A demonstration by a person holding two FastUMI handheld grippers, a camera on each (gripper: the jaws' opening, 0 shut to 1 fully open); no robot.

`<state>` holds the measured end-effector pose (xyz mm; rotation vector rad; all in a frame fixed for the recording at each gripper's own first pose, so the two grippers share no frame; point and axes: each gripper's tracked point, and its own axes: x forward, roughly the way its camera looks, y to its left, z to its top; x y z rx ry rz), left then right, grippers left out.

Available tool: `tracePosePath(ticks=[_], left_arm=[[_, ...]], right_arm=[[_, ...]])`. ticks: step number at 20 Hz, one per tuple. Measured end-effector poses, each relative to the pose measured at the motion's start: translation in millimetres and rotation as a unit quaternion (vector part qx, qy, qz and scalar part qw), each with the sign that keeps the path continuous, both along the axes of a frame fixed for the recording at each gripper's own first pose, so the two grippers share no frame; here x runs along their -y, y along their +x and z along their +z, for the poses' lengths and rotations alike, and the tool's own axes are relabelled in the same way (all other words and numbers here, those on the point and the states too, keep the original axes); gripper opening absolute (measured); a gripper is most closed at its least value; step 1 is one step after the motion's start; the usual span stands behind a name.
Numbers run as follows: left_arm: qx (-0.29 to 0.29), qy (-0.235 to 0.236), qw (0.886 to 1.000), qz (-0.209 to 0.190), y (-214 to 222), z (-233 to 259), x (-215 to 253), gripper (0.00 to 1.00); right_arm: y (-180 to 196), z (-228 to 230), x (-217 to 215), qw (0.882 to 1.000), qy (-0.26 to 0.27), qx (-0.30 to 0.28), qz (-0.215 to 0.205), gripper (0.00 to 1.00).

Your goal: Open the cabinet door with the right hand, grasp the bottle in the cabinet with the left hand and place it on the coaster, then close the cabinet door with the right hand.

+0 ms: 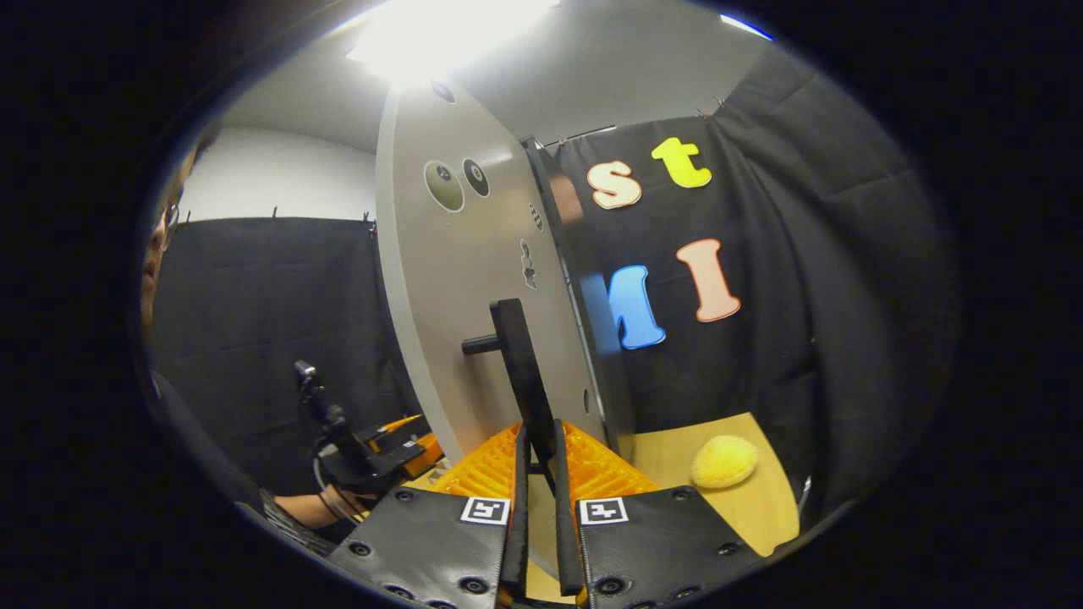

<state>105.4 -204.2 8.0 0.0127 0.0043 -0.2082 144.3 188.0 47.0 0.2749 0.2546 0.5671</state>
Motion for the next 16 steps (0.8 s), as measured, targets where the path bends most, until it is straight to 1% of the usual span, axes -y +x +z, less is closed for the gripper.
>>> tracePosePath(ticks=[1, 2, 3, 4, 5, 6, 9, 10, 11, 12, 13, 14, 16], left_arm=[[0.000, -0.001, 1.000, 0.001, 7, 2, 2, 0.84], [0.002, -0.001, 1.000, 0.003, 13, 4, 2, 0.84], [0.006, 0.001, 1.000, 0.005, 22, 7, 2, 0.84], [0.011, 0.000, 1.000, 0.005, 30, 11, 4, 0.84], [0.014, -0.003, 1.000, 0.003, 40, 15, 5, 0.84], [0.015, -0.007, 1.000, -0.002, 51, 17, 8, 0.84], [0.014, -0.017, 1.000, -0.005, 86, 24, 10, 0.84], [0.014, -0.016, 1.000, -0.007, 98, 26, 10, 0.84], [0.013, -0.012, 1.000, -0.011, 110, 27, 13, 0.84], [0.013, -0.005, 1.000, -0.014, 121, 28, 16, 0.86], [0.011, 0.002, 1.000, -0.017, 133, 26, 18, 0.86], [0.005, 0.009, 1.000, -0.014, 145, 22, 18, 0.84], [-0.007, 0.016, 1.000, -0.012, 162, 14, 23, 0.84]], right_arm=[[-5, -2, 8, 1.000, -0.014, 0.007, -0.007, 0.16], [-11, -6, 23, 0.999, -0.038, 0.012, -0.025, 0.16], [-12, -9, 40, 0.997, -0.062, 0.018, -0.047, 0.18], [-11, -11, 51, 0.995, -0.076, 0.020, -0.063, 0.13], [-6, -14, 64, 0.993, -0.085, 0.019, -0.081, 0.14], [6, -14, 71, 0.992, -0.089, 0.017, -0.093, 0.24], [23, -30, 95, 0.985, -0.111, 0.010, -0.132, 0.76], [17, -40, 113, 0.980, -0.128, 0.006, -0.152, 0.94], [23, -48, 126, 0.975, -0.143, 0.000, -0.167, 0.92], [25, -55, 135, 0.972, -0.153, -0.006, -0.179, 0.92], [28, -60, 142, 0.969, -0.159, -0.013, -0.187, 0.98], [29, -67, 147, 0.968, -0.162, -0.019, -0.193, 0.98], [34, -75, 158, 0.964, -0.165, -0.030, -0.206, 0.98]])
